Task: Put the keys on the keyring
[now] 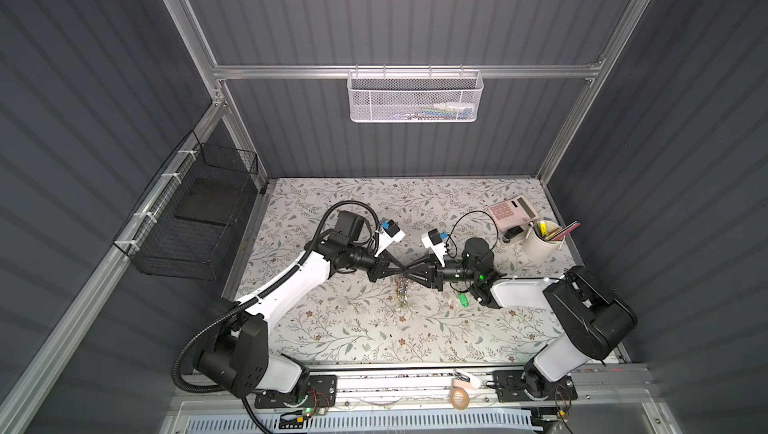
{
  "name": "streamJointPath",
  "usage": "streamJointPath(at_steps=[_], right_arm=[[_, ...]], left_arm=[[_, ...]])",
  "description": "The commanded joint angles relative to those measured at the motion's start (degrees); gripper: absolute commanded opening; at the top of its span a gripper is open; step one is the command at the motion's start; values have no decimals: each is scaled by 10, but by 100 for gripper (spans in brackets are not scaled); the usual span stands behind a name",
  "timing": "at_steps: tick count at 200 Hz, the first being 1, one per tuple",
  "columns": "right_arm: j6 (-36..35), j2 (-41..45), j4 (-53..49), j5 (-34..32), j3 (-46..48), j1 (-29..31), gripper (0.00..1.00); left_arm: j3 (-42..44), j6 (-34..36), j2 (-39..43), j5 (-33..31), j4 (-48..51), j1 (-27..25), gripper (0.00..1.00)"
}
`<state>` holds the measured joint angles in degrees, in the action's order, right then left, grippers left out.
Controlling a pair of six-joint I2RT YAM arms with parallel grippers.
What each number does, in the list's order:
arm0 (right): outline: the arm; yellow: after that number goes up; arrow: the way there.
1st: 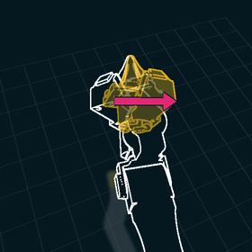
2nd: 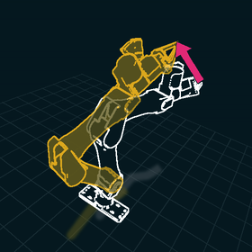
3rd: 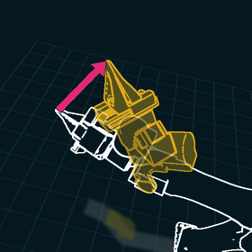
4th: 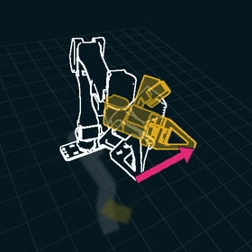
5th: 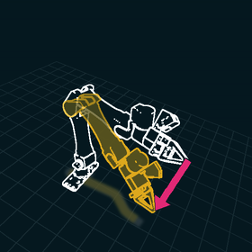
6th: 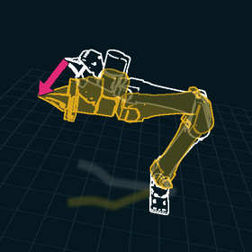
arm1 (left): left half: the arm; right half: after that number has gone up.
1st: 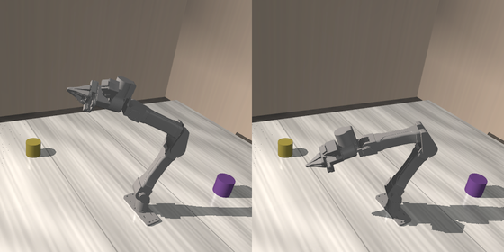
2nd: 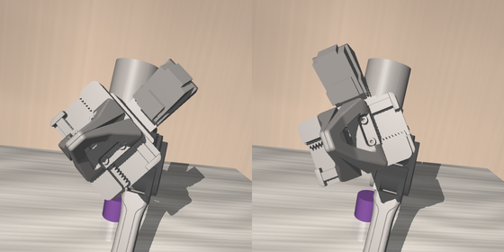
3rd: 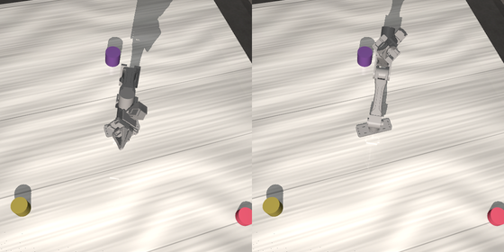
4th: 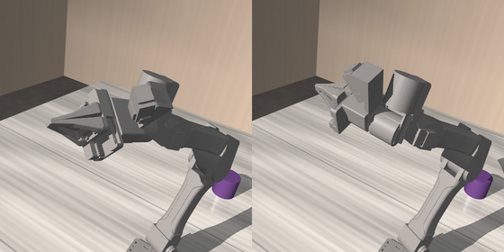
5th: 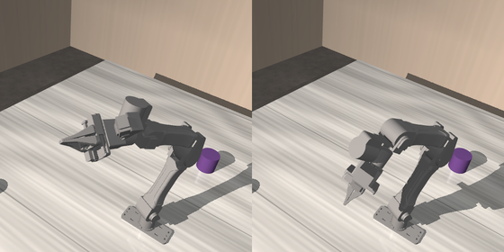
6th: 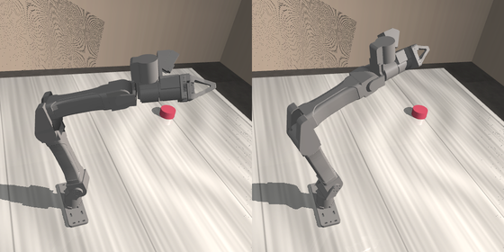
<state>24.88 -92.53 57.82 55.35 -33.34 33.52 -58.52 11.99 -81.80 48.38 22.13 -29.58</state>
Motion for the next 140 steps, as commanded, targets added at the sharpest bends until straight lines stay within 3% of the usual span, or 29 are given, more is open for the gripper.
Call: streamJointPath(at_steps=[1,60,69,81,93,110,140], right_arm=[[1,-9,9,15,-14,0,25],[4,-15,1,17,-21,0,10],[6,-17,1,18,-22,0,11],[8,-18,1,18,-23,0,22],[11,-18,5,17,-22,-1,25],[36,-15,32,17,-15,-13,26],[130,-38,166,23,9,-58,24]], left_arm=[[-10,-9,9,-4,-22,4,0],[2,-16,15,10,-40,7,0],[5,-20,18,12,-48,7,0],[10,-25,25,9,-60,8,0],[12,-24,28,7,-62,8,0],[10,-17,24,5,-48,8,0],[17,-17,28,11,-51,8,0]])
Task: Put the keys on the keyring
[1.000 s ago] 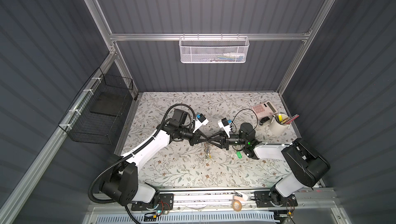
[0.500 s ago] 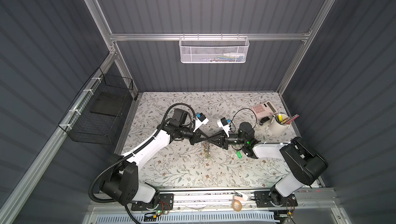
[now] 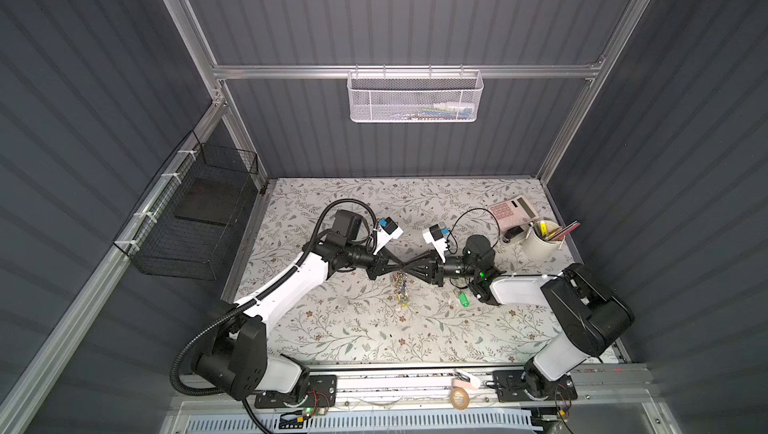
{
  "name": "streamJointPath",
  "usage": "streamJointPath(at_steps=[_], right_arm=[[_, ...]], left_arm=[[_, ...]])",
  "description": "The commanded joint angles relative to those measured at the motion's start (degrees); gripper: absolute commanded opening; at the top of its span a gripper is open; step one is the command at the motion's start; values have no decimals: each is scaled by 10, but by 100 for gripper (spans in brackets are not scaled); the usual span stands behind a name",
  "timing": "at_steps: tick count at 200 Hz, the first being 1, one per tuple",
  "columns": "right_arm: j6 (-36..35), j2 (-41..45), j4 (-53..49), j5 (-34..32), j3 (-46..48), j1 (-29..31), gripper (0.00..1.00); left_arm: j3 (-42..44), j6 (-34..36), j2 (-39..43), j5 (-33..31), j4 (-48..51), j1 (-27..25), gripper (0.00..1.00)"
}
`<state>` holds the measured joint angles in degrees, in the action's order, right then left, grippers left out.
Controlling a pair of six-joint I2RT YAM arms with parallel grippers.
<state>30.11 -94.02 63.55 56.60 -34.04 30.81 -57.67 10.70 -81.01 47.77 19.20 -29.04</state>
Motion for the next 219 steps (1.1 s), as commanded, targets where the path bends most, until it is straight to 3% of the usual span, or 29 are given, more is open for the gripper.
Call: streamJointPath(at_steps=[1,151,219], right_arm=[[79,-24,111,11,16,-31,24],[28,-28,45,21,-4,3,24],[27,-28,39,19,-8,5,12]], left_arm=[[8,-4,21,17,-21,3,0],[7,-21,14,13,-42,8,0],[12,-20,9,28,-42,8,0]])
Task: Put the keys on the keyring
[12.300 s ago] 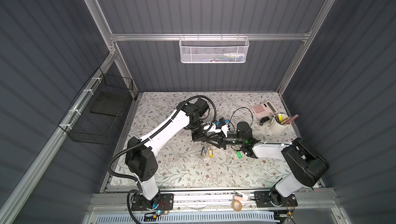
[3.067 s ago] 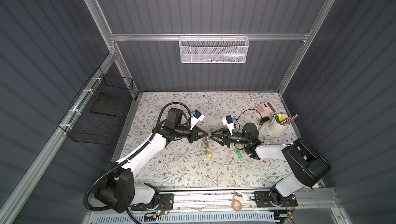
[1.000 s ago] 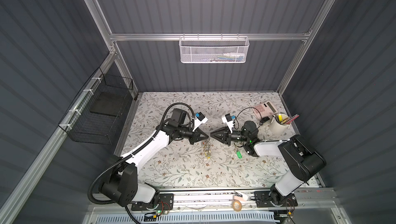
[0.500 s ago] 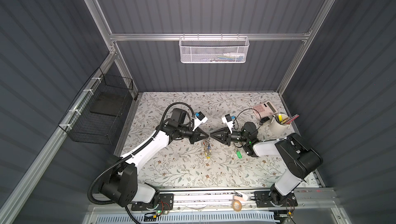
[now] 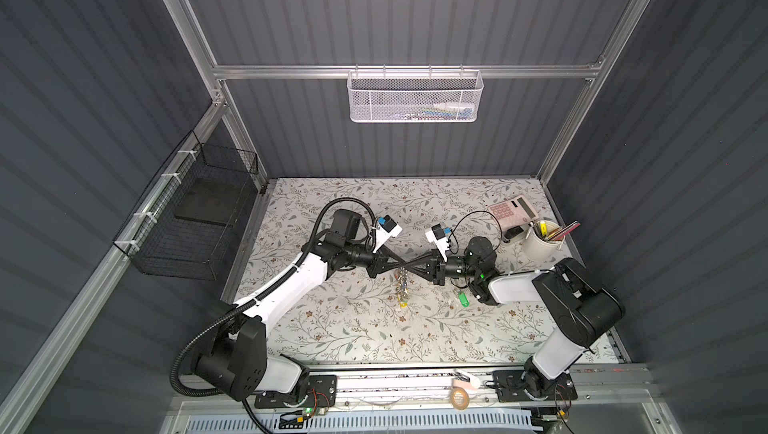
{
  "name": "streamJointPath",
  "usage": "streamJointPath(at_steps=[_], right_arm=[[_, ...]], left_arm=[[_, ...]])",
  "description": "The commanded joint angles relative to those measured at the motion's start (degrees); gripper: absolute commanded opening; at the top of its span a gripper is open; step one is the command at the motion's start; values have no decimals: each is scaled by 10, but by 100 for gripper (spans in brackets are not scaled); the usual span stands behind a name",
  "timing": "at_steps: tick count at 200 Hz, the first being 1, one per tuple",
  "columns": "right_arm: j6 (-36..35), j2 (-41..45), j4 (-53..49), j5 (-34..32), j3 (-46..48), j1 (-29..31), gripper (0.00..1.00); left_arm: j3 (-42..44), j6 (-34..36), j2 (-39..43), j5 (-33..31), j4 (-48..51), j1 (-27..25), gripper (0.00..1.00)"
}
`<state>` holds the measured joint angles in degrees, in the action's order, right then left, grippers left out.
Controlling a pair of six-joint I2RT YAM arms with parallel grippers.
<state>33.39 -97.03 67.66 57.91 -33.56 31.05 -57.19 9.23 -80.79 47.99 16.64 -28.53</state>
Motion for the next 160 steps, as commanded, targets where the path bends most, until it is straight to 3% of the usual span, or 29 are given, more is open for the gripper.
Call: streamJointPath(at_steps=[1,60,106,160], right_arm=[[-6,2,-2,6,-12,2,11],[9,-6,19,9,-14,3,0],[10,-9,21,7,-14,4,0],[9,-11,21,3,-14,4,0]], left_arm=[[8,-5,7,27,-16,3,0],[9,-9,0,23,-20,3,0],[16,-27,0,17,-37,3,0],[35,-78,2,15,-89,3,15]])
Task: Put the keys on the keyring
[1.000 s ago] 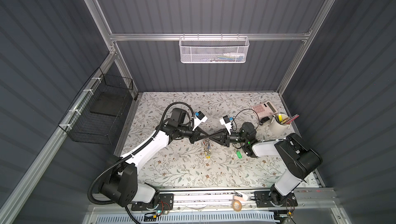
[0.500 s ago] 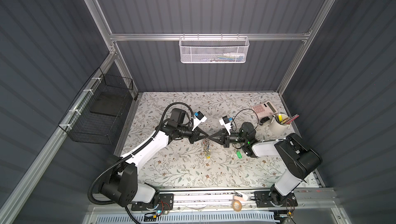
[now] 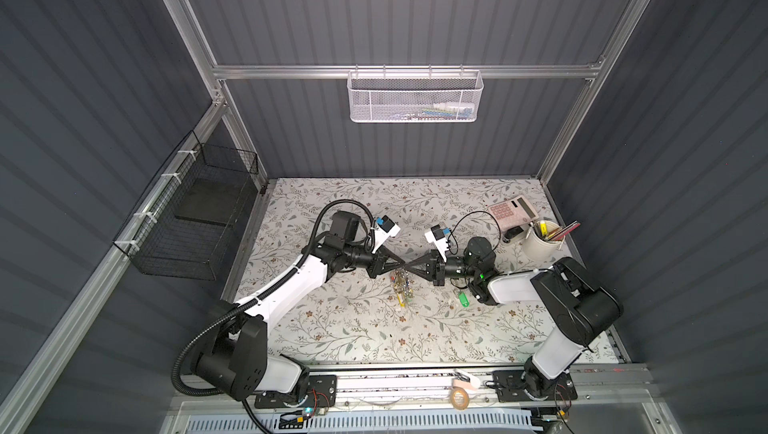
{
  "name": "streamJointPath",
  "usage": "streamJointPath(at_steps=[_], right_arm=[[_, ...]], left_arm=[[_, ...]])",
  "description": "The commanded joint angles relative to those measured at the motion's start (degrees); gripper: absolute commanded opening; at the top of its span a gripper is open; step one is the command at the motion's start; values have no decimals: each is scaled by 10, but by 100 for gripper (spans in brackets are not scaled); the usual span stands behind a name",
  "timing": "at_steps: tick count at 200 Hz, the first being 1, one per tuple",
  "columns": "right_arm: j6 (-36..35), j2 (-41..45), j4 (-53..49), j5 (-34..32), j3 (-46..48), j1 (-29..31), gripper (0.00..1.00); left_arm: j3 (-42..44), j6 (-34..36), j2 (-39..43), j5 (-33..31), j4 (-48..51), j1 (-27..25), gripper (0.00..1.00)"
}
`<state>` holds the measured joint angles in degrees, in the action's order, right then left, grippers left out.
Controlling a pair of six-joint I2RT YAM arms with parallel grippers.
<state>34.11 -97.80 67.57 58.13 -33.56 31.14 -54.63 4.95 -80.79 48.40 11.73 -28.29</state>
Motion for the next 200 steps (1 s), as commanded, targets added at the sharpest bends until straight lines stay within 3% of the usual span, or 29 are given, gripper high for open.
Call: streamJointPath(at_steps=[1,77,134,200], right_arm=[[2,-3,22,1,-14,3,0],[-1,-1,17,-1,-13,3,0],[-2,-3,18,0,-14,3,0],[-3,-1,20,1,-13,4,0]], left_arm=[[10,-36,1,11,-42,1,15],[51,-122,25,-1,-140,19,32],[134,-232,50,5,-284,69,34],[243,-382,19,24,-524,69,34]])
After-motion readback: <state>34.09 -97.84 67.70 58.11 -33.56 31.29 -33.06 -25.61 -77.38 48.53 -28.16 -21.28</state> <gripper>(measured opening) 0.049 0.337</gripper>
